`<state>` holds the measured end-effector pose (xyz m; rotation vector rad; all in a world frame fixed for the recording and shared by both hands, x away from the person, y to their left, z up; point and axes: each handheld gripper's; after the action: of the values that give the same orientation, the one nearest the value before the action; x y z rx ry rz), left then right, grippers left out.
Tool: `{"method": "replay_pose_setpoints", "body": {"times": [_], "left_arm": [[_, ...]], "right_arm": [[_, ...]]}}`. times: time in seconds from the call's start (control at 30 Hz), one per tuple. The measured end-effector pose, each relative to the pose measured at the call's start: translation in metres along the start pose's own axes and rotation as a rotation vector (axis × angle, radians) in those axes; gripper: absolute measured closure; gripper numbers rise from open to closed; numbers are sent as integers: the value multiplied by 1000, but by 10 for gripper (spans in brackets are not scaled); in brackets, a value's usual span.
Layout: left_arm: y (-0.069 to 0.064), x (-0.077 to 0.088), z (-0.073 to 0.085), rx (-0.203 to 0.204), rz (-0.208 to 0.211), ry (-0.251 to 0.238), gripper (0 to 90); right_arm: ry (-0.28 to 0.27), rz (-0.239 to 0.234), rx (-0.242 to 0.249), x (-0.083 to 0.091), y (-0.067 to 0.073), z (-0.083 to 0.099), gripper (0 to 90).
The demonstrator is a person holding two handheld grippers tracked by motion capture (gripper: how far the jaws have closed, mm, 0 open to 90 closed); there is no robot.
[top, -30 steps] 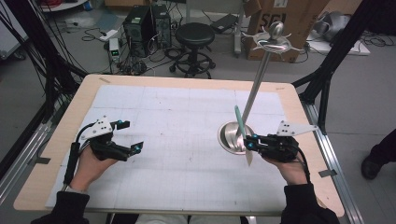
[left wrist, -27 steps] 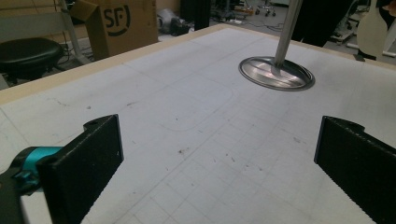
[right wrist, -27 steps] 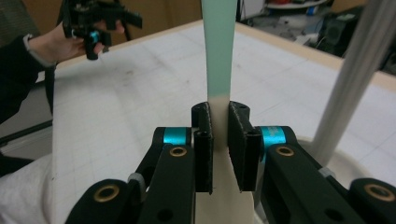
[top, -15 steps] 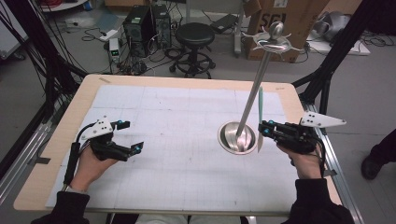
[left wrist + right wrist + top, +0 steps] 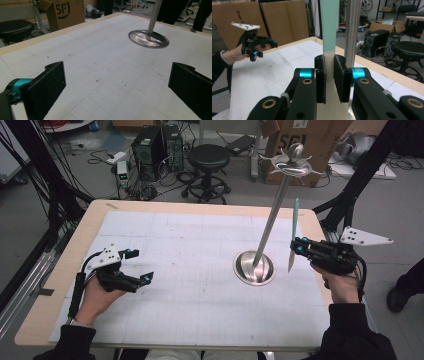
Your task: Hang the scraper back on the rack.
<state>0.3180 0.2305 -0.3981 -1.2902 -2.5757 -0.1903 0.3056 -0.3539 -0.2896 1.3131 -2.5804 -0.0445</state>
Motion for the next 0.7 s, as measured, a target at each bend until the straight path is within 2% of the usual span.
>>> {"method": "replay_pose_setpoints", "body": {"times": [0.27,0.5,0.7], "left_arm": [[0,0,0,0,0,-1,17],[0,0,0,2,2,3,17],[0,0,0,2,0,1,17]], "right_arm": [[-37,18,-12,10,-8,-8,812],[-55,33,-5,18,-15,-21,812],[-68,43,5,23,-16,-27,812]]}}
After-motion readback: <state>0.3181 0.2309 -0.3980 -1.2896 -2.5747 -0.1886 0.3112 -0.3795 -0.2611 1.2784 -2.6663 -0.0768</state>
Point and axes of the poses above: each handheld gripper's, and its own axes: x roughly backward along the jaws, z roughly out of its underside, y roughly to its left, and after that the axes turned 3 degrees about -x, right-handed
